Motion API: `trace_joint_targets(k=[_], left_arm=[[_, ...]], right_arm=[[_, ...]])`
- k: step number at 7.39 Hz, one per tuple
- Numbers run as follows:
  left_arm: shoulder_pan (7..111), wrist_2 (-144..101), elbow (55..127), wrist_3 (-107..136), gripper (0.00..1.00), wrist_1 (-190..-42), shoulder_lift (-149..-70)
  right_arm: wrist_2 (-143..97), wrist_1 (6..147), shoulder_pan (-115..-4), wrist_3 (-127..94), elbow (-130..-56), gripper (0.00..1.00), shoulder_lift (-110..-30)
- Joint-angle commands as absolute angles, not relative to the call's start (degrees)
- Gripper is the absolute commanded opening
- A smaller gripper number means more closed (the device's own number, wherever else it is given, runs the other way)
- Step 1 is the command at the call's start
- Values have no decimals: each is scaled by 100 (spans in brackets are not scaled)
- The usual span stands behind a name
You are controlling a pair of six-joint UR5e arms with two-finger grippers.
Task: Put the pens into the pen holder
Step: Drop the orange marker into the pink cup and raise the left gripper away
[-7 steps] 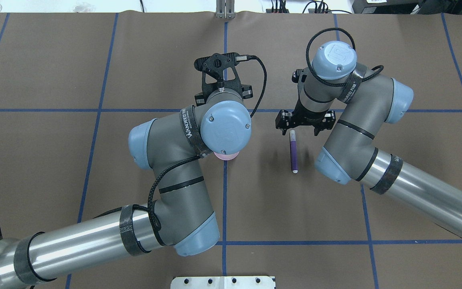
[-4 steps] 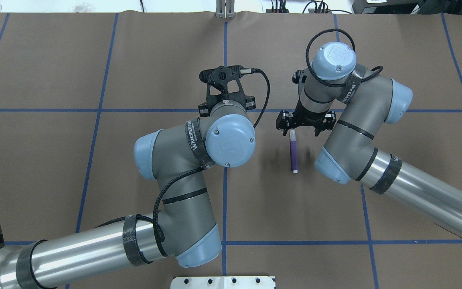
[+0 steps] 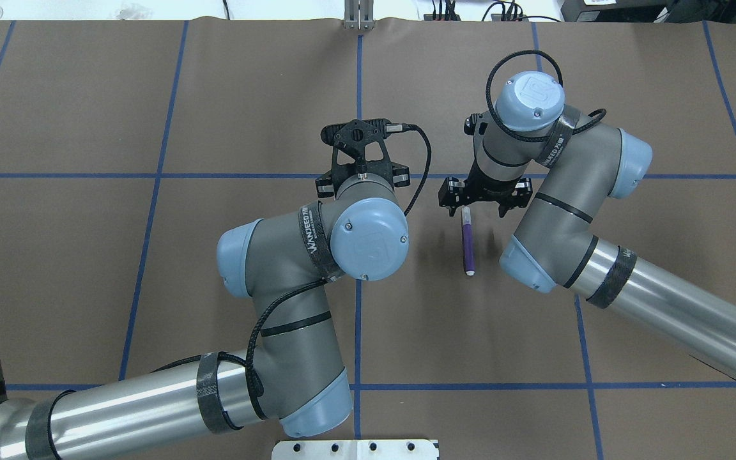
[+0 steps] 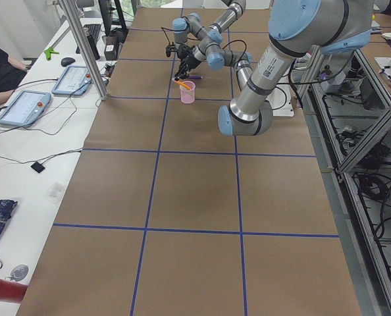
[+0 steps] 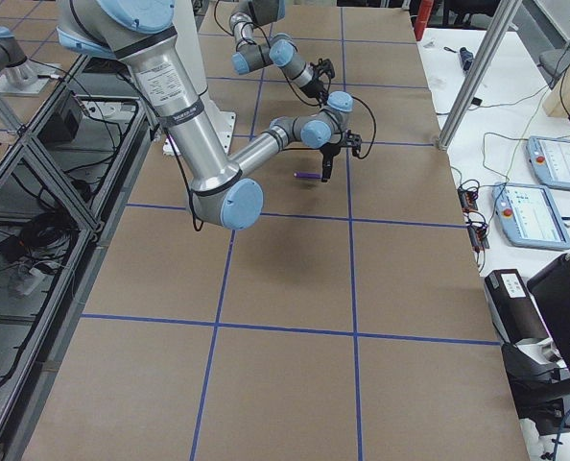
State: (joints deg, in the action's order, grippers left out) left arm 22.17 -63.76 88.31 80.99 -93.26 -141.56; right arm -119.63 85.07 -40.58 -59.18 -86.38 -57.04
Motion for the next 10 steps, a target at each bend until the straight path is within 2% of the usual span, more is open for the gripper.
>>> trace_joint_targets(k=[1,2,4,6,7,10], left_arm=[[2302,-6451,9399,7397,100,-9247,-14098],[2451,-6599,9691,7157,100,-9124,-13967],[3003,-7686,9825,6884,100,-9114,-13835],[3548,-8590,10185,6067,100,-9114,-13344],[3725,-8857,10239,6030,100,-9123,-13255],[3735,-8868,10239,6029,100,-9123,-13254]], right_arm=[[-11971,8429,-4043,-5915,-8491,100,-5678],[-11979,8420,-4017,-5924,-8473,100,-5669],[-11979,8211,-3956,-6247,-8438,99,-5669],[-11971,8051,-3894,-6433,-8411,98,-5687],[-11962,8051,-3867,-6477,-8402,93,-5695],[-11944,8033,-3797,-6724,-8411,59,-5722]])
